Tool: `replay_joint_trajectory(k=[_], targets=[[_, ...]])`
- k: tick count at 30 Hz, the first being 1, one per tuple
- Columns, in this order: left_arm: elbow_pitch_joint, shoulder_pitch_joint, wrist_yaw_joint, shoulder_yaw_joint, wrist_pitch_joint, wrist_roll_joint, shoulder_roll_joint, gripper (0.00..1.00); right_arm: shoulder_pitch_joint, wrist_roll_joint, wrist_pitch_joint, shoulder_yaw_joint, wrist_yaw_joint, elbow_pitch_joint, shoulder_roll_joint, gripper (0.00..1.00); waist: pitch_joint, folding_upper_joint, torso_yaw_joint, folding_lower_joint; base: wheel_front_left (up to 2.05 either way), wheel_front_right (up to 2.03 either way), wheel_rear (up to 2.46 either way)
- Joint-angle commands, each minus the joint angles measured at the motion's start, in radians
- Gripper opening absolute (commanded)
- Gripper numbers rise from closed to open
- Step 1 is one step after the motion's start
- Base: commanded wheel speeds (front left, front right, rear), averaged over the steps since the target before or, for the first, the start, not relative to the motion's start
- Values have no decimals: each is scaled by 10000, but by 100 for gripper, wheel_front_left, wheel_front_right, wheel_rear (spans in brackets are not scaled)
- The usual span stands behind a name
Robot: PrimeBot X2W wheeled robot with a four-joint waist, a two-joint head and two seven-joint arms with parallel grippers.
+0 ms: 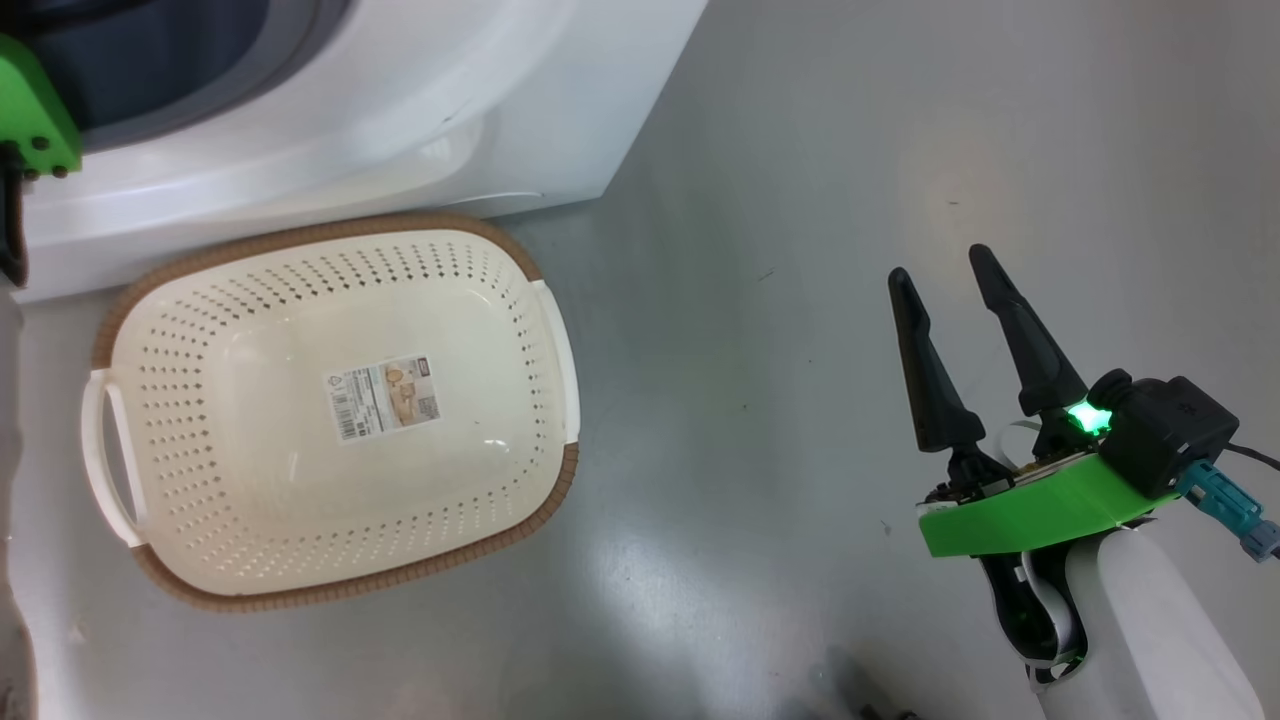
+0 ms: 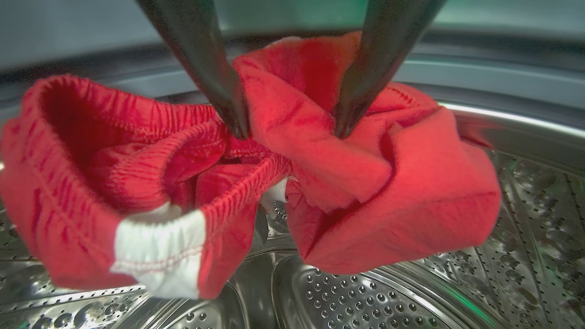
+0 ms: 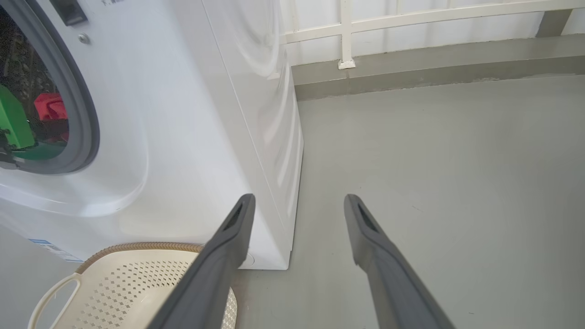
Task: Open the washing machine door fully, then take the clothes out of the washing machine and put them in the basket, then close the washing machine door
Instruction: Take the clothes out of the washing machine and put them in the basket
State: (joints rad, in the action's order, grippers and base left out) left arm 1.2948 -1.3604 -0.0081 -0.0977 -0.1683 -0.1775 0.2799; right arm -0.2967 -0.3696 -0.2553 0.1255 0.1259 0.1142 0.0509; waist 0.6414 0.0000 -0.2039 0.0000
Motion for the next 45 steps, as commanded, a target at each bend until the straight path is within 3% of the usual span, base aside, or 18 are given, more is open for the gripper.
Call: replay_joint_trajectory(k=[1,2,4,21,32,39,45], targets=[[-150,-161,78,48,23,-36,537,76,45,-60,-65,217,48,-252,-6,100,20,0,-23,0,0,0,0],[-140,-165,94,34,35,-42,555,47,46,-69,-65,219,48,-257,-6,100,27,0,-36,0,0,0,0],[-125,-169,111,-14,28,-37,580,0,46,-80,-65,218,48,-260,-7,100,29,0,-52,0,0,0,0],[-631,829,-442,78,-917,-560,119,0,129,145,-65,-112,48,-147,-7,100,-806,0,501,0,0,0,0],[-4100,3481,-579,784,-933,-582,-224,0,717,333,-65,-456,48,12,-7,100,-1921,0,1006,0,0,0,0],[-6212,5225,-708,1381,-934,-305,-730,0,1275,434,-65,-723,48,96,-7,100,-2685,0,1285,0,0,0,0],[-7237,6086,-783,1785,-934,-138,-1018,0,1515,471,-65,-778,48,123,-7,100,-3086,0,1359,0,0,0,0]])
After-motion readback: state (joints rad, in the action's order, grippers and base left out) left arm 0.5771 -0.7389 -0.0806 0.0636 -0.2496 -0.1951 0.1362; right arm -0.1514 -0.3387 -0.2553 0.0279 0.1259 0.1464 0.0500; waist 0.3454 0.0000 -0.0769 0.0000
